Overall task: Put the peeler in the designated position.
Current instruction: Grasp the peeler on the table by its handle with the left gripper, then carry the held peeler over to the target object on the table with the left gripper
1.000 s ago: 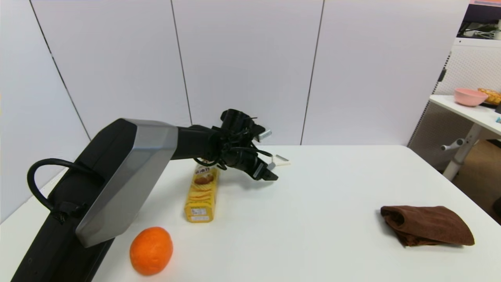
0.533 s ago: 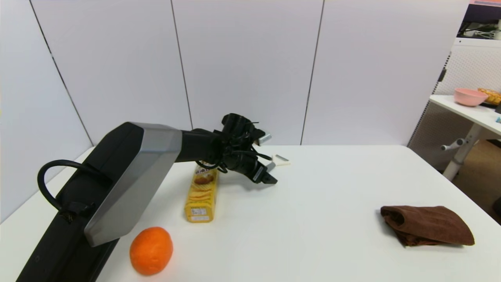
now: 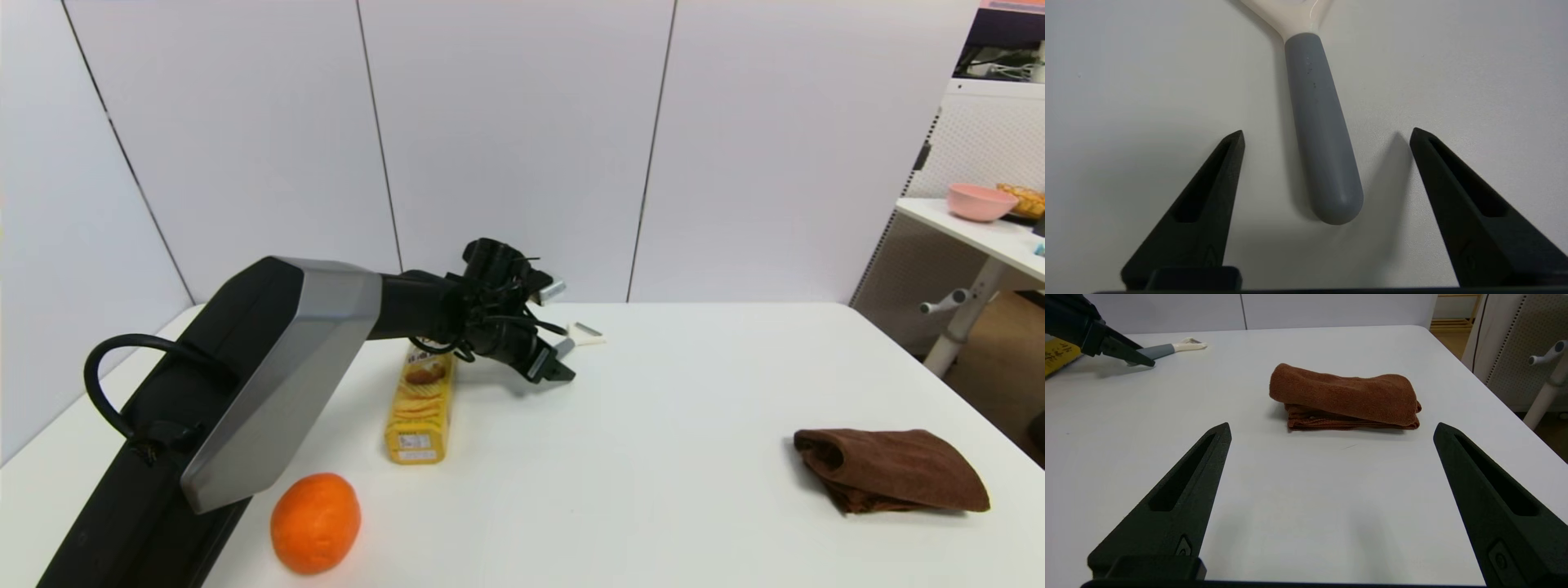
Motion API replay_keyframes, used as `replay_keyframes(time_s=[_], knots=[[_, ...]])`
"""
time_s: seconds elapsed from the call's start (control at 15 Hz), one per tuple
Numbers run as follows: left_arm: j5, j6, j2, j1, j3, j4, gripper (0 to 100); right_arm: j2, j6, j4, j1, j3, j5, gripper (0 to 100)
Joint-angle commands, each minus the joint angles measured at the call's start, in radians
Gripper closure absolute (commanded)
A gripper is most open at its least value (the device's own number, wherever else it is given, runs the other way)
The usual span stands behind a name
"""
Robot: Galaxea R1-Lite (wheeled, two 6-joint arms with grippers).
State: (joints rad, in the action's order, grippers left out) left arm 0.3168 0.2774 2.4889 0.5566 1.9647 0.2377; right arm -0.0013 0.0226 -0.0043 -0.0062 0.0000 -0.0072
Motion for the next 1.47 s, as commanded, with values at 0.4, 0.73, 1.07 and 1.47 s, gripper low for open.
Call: replay_keyframes(time_s=[0.4,0.73,1.07,1.47], knots=[[0.005,0.002,0.01,0.002,0.0,0.002,100,0.001,-0.001,0.0,0.0,0.0,0.0,0],[0.005,0.005,-0.078,-0.001,-0.004,0.075,100,0.001,-0.001,0.0,0.0,0.0,0.001,0],[0.004,0.003,-0.397,-0.034,-0.107,0.27,100,0.001,-0.001,0.0,0.0,0.0,0.0,0],[0.004,0.052,-0.699,-0.178,-0.283,0.298,100,0.001,-0.001,0.0,0.0,0.0,0.0,0]])
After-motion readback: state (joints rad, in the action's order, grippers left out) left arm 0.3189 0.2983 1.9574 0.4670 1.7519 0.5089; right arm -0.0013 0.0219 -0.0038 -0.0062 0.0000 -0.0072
